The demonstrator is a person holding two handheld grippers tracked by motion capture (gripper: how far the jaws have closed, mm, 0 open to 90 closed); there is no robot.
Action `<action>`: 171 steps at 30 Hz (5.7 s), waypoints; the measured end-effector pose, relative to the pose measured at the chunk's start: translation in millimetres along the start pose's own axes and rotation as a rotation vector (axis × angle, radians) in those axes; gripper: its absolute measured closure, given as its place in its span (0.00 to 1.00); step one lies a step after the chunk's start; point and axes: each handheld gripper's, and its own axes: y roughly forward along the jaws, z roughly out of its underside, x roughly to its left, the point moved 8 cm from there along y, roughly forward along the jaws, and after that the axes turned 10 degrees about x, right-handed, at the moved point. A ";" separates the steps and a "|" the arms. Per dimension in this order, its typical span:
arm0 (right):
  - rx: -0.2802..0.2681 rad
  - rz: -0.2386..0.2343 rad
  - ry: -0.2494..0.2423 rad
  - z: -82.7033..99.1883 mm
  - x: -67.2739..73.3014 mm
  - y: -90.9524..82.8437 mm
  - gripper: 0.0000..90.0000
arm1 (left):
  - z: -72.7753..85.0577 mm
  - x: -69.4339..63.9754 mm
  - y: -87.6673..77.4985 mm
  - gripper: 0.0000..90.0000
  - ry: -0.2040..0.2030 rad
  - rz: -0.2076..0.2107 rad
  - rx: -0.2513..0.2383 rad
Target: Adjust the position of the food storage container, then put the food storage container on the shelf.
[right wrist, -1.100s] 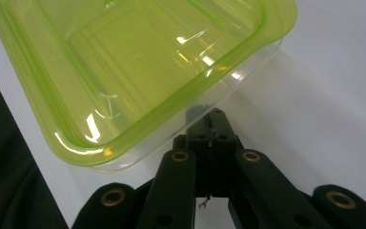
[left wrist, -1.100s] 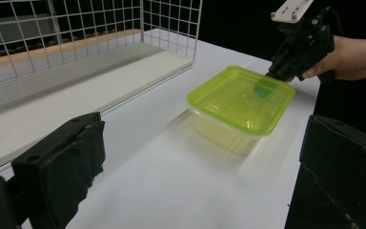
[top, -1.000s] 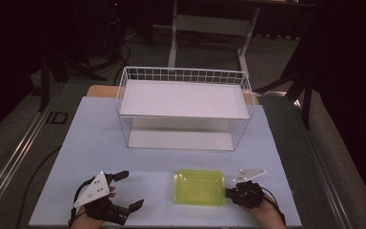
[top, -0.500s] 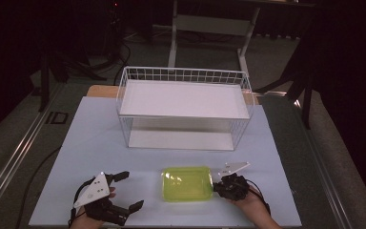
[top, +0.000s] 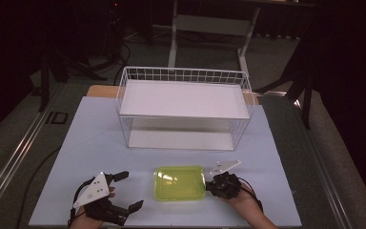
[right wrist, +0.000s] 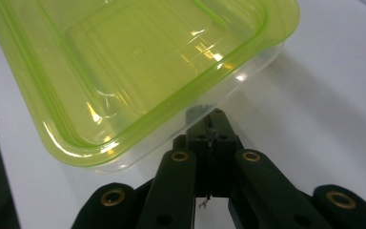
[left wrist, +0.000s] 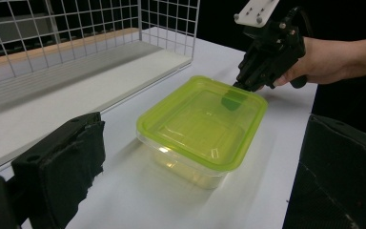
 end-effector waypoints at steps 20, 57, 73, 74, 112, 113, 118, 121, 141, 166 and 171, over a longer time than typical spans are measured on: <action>-0.227 0.132 0.032 -6.0 -7.1 -75.1 0.48 | -11.0 -9.3 5.0 0.02 0.001 0.033 0.008; -0.155 0.017 0.319 -36.1 2.9 -58.7 0.16 | -16.1 13.2 57.2 0.08 -0.383 0.115 0.300; -0.042 -0.215 0.635 -14.9 -3.1 -33.8 0.47 | 8.6 27.3 72.5 0.36 -0.672 0.133 0.345; -0.029 -0.225 0.653 -12.8 -3.3 -31.5 0.50 | 9.8 27.4 73.3 0.42 -0.677 0.133 0.348; -0.057 -0.206 0.654 -14.9 10.1 -30.2 0.88 | 7.0 9.5 76.9 0.89 -0.684 0.115 0.385; -0.069 -0.187 0.644 -15.8 9.3 -32.4 0.88 | 5.8 9.8 77.0 0.89 -0.675 0.113 0.381; -0.094 -0.157 0.622 -20.5 7.0 -38.1 0.88 | -2.6 13.2 77.1 0.89 -0.660 0.112 0.358; -0.107 -0.145 0.611 -24.4 5.1 -42.9 0.89 | -8.3 16.0 77.1 0.89 -0.647 0.108 0.352; -0.212 -0.055 0.589 -57.9 -27.1 -57.1 0.88 | -50.9 51.0 87.4 0.90 -0.569 0.026 0.246; -0.268 0.057 0.602 -85.5 -80.7 -27.5 0.88 | -50.6 104.3 128.7 0.90 -0.582 -0.056 0.161; -0.251 0.090 0.606 -88.2 -87.5 -20.3 0.88 | -45.2 111.7 136.4 0.90 -0.600 -0.084 0.177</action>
